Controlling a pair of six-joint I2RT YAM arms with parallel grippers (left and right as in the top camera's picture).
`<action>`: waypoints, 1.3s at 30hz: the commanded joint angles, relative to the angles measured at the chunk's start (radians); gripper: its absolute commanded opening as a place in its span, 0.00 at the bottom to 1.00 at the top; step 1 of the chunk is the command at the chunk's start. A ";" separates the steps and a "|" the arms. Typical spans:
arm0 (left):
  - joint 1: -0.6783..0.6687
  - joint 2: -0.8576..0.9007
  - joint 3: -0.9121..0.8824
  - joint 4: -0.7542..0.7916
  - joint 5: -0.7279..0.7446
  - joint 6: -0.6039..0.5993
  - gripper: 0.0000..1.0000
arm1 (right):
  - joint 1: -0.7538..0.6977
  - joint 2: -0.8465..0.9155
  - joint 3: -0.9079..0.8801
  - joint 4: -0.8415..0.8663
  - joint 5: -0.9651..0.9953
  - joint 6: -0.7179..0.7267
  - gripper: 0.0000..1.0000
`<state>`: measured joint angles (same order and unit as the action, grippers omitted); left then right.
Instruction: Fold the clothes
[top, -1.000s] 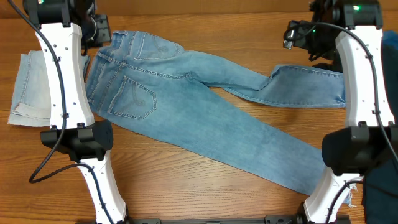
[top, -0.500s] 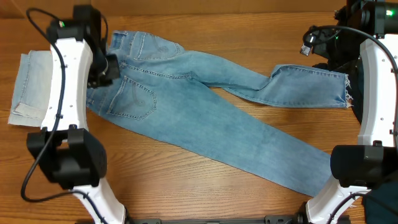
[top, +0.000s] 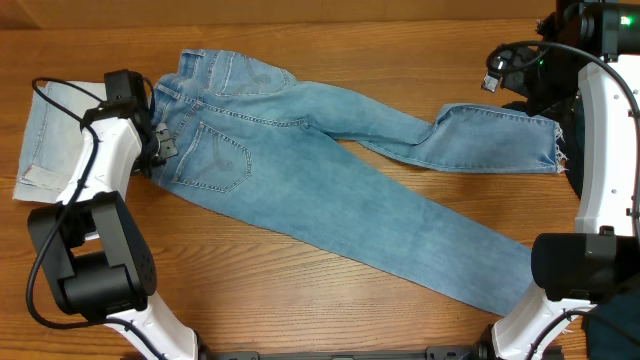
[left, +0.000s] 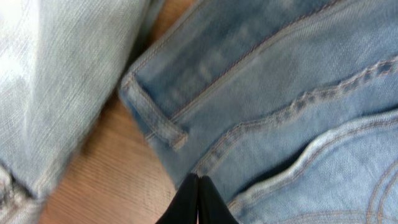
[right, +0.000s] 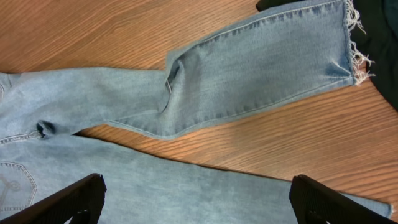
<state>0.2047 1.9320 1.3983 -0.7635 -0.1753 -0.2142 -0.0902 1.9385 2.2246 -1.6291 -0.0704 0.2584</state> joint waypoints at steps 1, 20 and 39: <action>-0.003 -0.013 -0.062 0.067 -0.039 0.088 0.04 | -0.001 -0.031 0.021 0.011 0.006 0.000 0.98; -0.003 -0.008 -0.214 0.068 -0.080 -0.013 0.04 | -0.001 -0.031 0.021 0.015 0.006 0.000 0.99; -0.003 -0.013 -0.302 -0.305 0.143 -0.188 0.04 | -0.001 -0.031 0.021 0.028 0.010 -0.023 1.00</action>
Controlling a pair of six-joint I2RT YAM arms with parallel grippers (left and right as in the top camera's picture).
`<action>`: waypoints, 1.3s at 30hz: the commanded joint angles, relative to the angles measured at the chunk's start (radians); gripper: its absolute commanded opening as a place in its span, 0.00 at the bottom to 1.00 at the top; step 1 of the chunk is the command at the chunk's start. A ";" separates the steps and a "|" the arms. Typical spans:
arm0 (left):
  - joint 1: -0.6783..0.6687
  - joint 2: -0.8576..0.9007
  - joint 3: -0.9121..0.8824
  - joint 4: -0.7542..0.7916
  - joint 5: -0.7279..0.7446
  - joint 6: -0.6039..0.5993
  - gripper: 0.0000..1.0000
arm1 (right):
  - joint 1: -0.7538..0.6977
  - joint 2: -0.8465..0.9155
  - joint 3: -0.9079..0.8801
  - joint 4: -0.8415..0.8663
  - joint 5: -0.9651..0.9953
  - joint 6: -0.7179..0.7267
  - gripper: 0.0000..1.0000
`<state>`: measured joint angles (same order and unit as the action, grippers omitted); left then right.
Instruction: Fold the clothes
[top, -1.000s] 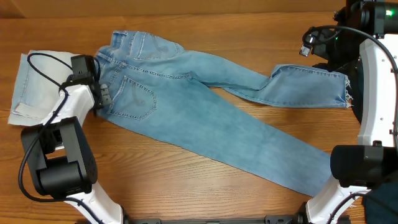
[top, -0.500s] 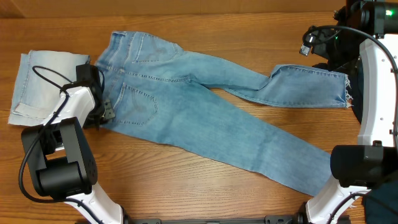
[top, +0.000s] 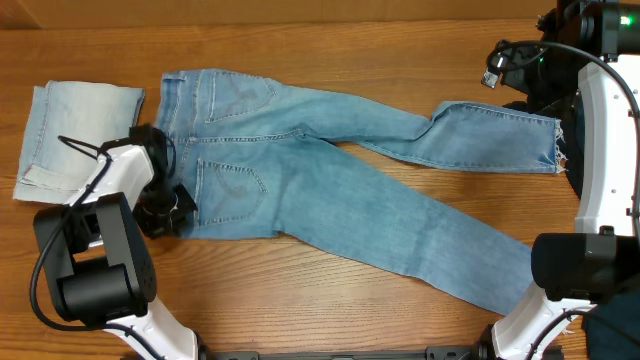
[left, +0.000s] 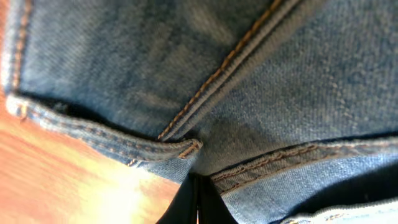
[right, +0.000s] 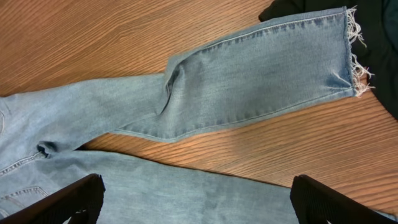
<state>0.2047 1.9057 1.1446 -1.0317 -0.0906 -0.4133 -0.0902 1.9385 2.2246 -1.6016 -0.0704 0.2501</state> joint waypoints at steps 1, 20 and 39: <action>-0.003 0.003 -0.040 -0.042 0.057 0.029 0.04 | -0.001 -0.031 0.021 0.002 0.010 -0.015 1.00; -0.091 -0.109 0.406 0.129 0.019 0.157 0.18 | -0.001 -0.031 0.021 0.002 0.010 -0.018 1.00; -0.090 0.257 0.428 0.220 -0.119 0.280 0.06 | -0.001 0.024 -0.034 0.036 0.025 0.057 0.99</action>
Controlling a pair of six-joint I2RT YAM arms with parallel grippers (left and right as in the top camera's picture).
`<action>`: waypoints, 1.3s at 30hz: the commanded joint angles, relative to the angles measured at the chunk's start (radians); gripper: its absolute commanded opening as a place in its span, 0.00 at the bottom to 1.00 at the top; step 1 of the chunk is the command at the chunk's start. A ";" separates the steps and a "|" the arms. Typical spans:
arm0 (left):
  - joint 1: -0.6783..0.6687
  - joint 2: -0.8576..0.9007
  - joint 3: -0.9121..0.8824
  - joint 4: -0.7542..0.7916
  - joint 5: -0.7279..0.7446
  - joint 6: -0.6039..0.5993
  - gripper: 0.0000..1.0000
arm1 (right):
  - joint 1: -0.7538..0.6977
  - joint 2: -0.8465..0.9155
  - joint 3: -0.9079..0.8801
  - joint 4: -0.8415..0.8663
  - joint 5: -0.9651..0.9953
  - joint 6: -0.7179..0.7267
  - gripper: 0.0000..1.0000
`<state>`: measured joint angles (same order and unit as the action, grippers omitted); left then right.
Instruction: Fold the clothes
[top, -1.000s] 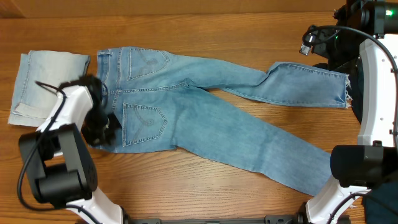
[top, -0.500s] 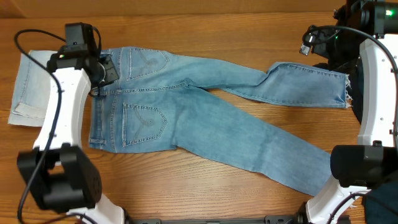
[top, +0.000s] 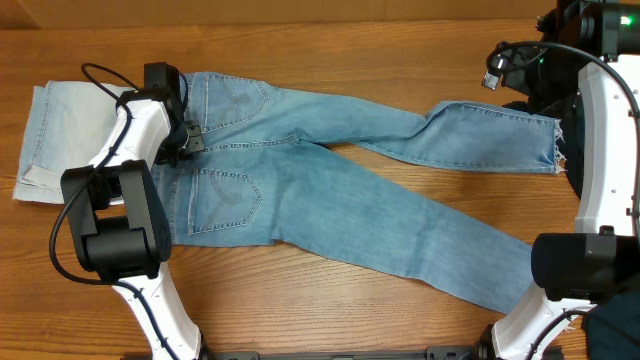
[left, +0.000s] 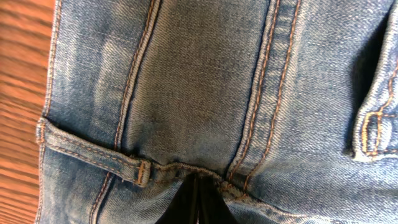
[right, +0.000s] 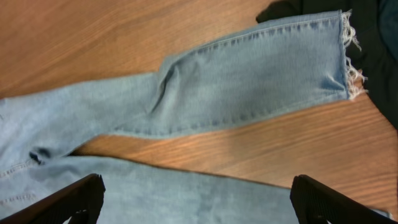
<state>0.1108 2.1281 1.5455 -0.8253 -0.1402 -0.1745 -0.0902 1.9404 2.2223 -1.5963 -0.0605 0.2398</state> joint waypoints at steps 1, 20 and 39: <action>0.002 0.035 0.032 0.018 -0.069 0.050 0.06 | -0.001 0.028 -0.052 0.045 0.015 0.100 0.98; 0.000 0.035 0.072 0.039 -0.069 0.149 0.13 | -0.001 0.087 -0.732 0.599 0.146 0.172 0.12; 0.031 0.036 0.071 -0.018 -0.069 0.012 0.15 | -0.001 0.183 -0.864 1.199 0.104 -0.063 0.04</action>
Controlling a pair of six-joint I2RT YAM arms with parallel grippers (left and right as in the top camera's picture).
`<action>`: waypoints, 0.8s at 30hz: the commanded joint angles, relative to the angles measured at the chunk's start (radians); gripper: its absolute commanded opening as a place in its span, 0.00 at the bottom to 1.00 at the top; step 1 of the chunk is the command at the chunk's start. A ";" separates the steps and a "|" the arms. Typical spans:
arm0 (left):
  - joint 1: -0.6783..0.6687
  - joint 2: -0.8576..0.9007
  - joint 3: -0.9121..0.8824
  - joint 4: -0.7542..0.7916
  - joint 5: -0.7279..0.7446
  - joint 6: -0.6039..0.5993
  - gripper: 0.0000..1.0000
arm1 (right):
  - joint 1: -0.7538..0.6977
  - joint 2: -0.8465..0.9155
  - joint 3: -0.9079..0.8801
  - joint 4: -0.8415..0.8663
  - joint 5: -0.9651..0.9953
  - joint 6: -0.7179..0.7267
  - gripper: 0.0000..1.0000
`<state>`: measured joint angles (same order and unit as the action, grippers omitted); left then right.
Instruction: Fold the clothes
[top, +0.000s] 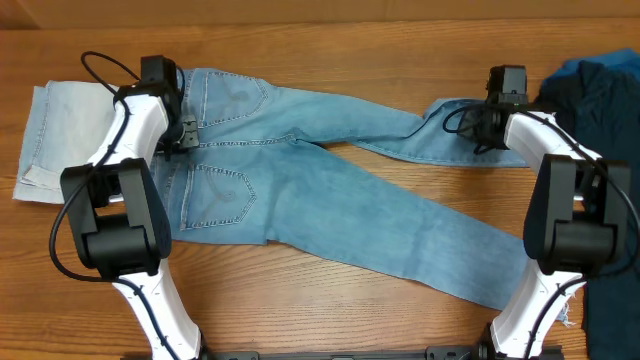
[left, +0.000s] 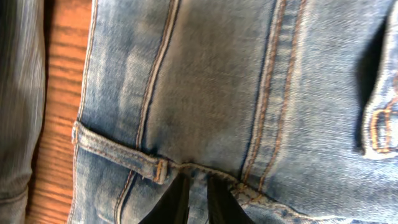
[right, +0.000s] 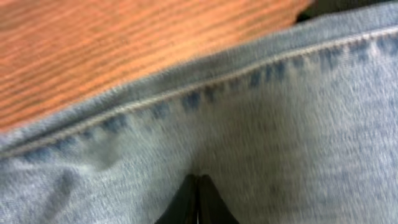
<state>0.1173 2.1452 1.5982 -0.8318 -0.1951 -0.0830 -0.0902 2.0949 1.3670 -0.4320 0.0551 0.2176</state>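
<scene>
Light blue jeans (top: 330, 190) lie back side up across the wooden table (top: 330, 290), waistband at the left and both legs running right. My left gripper (top: 178, 138) sits at the middle of the waistband (left: 124, 152). Its fingers (left: 180, 202) stand slightly apart, with a strip of denim showing between them. My right gripper (top: 480, 125) is down on the far leg (top: 450, 140) near its bend. It is shut, tips together, pinching the denim (right: 249, 124) just inside the leg's seamed edge. The far leg's hem is hidden by the right arm.
A folded pale denim piece (top: 60, 140) lies left of the waistband; its edge shows in the left wrist view (left: 18, 93). A dark blue garment (top: 600, 100) is heaped at the right edge. The near leg's end (top: 490, 280) reaches the front right.
My right gripper was wide open high above the far leg; now it is down on that leg and shut on it. The left fingers, pinched shut on the waistband, now stand apart.
The jeans lay slanted, my left gripper shut on the waistband's left end. It then held them nearer the front, then at the waistband's middle with the jeans straightened. The right gripper stayed open and high, and now grips the far leg.
</scene>
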 joint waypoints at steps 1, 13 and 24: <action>0.028 0.019 0.019 -0.013 -0.014 -0.083 0.14 | -0.001 0.028 -0.008 0.053 -0.012 -0.052 0.04; 0.034 0.019 0.019 -0.015 -0.014 -0.082 0.16 | -0.001 0.025 0.505 -0.445 -0.055 0.322 0.34; 0.034 0.019 0.019 -0.002 -0.014 -0.082 0.22 | -0.001 0.092 0.502 -0.459 -0.114 0.777 0.57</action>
<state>0.1459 2.1452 1.5982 -0.8402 -0.1993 -0.1543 -0.0902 2.1490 1.8614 -0.8993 -0.0467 0.8631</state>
